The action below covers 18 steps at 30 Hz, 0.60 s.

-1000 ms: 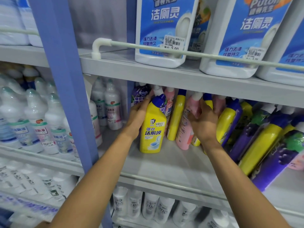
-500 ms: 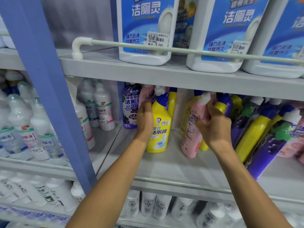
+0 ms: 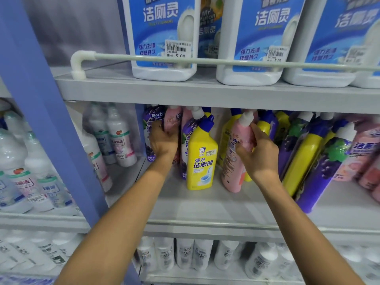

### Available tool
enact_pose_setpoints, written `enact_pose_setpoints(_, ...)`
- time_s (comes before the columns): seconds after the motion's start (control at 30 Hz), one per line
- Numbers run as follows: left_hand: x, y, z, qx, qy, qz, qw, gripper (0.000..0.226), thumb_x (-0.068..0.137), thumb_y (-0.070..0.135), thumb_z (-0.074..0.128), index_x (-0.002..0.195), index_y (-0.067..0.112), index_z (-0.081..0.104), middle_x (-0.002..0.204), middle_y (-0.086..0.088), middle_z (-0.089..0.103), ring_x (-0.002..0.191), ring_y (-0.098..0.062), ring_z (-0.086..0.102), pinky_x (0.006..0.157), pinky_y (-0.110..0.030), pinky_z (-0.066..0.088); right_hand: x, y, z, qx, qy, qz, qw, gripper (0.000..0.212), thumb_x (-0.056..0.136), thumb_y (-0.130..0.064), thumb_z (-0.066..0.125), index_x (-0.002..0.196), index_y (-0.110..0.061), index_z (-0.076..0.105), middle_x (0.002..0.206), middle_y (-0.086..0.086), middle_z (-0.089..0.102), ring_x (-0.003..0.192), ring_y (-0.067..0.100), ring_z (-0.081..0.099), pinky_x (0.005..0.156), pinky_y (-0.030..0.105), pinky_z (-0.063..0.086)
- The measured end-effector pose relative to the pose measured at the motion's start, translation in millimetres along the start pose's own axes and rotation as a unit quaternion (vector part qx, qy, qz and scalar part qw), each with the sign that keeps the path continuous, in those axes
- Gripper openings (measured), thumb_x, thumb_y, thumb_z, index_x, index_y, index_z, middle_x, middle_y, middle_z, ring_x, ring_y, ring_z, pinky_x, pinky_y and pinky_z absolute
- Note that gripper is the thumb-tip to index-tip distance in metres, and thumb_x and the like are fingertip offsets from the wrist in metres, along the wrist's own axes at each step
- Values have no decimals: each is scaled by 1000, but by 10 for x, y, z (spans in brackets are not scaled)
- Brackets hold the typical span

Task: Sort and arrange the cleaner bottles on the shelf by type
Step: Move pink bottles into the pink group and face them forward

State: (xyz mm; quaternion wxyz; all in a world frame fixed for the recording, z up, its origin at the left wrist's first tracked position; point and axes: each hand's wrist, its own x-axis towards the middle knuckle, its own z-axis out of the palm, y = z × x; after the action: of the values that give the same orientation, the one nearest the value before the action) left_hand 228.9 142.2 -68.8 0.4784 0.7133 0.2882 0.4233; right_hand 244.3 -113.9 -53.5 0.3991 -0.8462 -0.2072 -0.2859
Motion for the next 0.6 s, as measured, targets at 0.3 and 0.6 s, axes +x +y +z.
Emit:
enact_pose_setpoints(0.3,104,-103,-123,77,-54,44,995,28,86,38,71,97,12,68,93,-9,75,89,-28,70,72,-38,55,-122,-6,76,57,-37,106,992,35,91,-27,74,120,-9,66,96,12,74,86,34,67,71,29,43)
enact_pose_setpoints(0.6,-468,-129,-885,-4,-111,41,993,29,82,25,83,101,24,62,88,13,69,82,-16,69,75,-30,54,-543,-58,-246,75,-3,80,994,25,85,-25,79,107,-20,68,78,-9,65,70,-2,59,59,12,39)
